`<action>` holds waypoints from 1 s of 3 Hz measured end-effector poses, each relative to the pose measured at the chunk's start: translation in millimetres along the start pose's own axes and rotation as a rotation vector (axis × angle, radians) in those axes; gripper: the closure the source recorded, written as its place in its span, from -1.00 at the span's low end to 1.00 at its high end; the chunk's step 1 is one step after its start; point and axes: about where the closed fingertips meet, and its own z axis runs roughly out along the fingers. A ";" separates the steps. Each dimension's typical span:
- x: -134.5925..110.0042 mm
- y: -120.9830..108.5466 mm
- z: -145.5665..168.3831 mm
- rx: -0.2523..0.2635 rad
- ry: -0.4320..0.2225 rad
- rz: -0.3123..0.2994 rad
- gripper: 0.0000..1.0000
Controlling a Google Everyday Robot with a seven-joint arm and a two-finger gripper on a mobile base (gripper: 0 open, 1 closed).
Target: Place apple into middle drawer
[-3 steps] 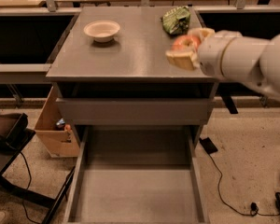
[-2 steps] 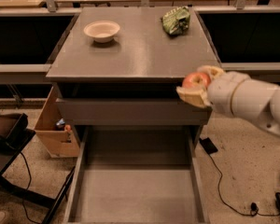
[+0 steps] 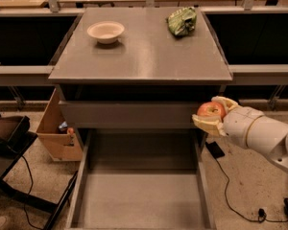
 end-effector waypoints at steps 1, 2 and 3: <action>7.6 9.7 11.6 -0.016 0.001 0.017 1.00; 63.2 63.1 39.5 -0.050 -0.007 0.129 1.00; 123.7 129.3 71.1 -0.107 0.003 0.230 1.00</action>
Offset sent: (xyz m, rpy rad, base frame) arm -0.0399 0.0836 -0.2027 0.3001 0.1815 -0.0179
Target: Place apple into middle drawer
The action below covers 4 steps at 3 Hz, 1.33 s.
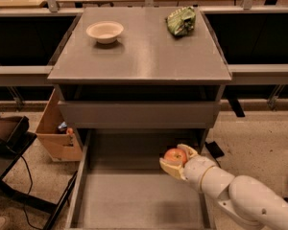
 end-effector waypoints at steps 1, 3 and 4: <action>54.5 40.9 41.9 -0.065 -0.001 0.029 1.00; 133.8 75.8 118.1 -0.182 0.003 -0.003 1.00; 157.7 80.7 143.0 -0.239 0.028 -0.032 1.00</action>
Offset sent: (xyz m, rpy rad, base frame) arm 0.0025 0.1094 -0.1953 0.0596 0.0310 0.1766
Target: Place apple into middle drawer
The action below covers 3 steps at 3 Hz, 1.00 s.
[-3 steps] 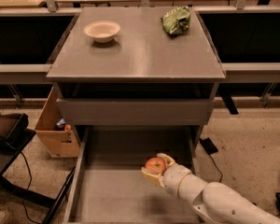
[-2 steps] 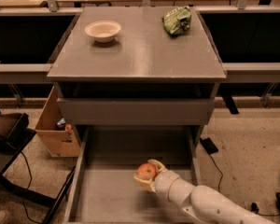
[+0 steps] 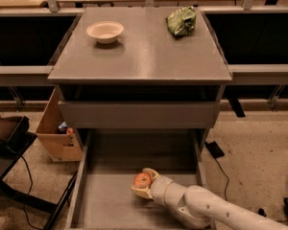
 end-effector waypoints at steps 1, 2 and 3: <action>14.9 -0.2 15.7 -0.040 0.022 -0.018 1.00; 24.8 -0.2 26.0 -0.067 0.036 -0.030 1.00; 28.4 -0.1 29.8 -0.077 0.041 -0.035 0.93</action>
Offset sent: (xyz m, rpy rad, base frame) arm 0.0107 0.0125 -0.0436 -0.0384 0.0242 0.0947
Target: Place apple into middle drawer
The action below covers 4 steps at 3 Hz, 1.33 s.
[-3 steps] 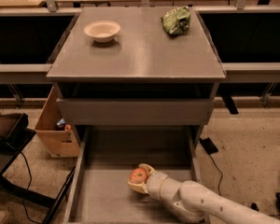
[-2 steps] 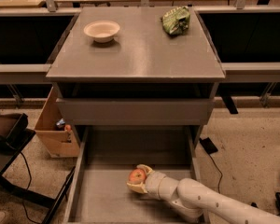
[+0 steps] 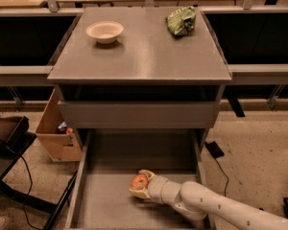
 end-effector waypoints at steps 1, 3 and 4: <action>0.0 0.0 0.0 0.000 0.000 0.000 0.47; 0.0 0.1 0.1 0.000 0.000 0.000 -0.46; 0.0 0.1 0.1 0.000 0.000 0.000 -0.92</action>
Offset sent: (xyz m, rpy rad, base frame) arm 0.0000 0.0000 0.0000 0.0000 0.0000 0.0000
